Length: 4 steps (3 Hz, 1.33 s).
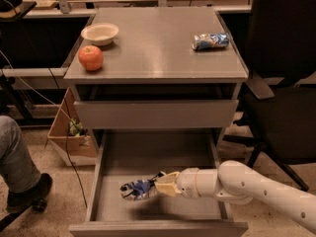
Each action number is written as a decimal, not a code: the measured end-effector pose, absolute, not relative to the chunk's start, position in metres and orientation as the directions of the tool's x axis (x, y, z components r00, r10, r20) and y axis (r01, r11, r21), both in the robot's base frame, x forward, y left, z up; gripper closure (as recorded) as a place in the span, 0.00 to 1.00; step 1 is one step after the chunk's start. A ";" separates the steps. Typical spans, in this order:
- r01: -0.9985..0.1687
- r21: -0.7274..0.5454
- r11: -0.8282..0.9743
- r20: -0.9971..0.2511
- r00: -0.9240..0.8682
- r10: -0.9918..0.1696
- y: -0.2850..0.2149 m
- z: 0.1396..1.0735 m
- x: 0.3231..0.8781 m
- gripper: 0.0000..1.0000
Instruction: Place blue chip bag into middle drawer
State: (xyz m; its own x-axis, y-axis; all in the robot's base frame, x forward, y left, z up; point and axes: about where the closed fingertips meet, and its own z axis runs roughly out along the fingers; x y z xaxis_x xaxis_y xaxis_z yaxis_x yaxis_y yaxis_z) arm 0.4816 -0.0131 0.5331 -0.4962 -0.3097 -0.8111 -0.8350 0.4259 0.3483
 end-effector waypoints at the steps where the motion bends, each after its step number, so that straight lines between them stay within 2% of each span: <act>1: -0.815 0.354 0.459 -0.781 -0.528 -0.334 -0.013 0.494 0.485 1.00; 2: -0.783 0.357 0.509 -0.749 -0.565 -0.345 -0.013 0.459 0.492 1.00; 3: -0.755 0.353 0.553 -0.734 -0.590 -0.337 -0.014 0.440 0.504 0.82; 4: -0.745 0.348 0.569 -0.729 -0.597 -0.335 -0.013 0.433 0.511 0.59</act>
Offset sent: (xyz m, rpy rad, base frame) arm 0.0228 -0.0038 -0.1163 -0.1477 0.0939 -0.1317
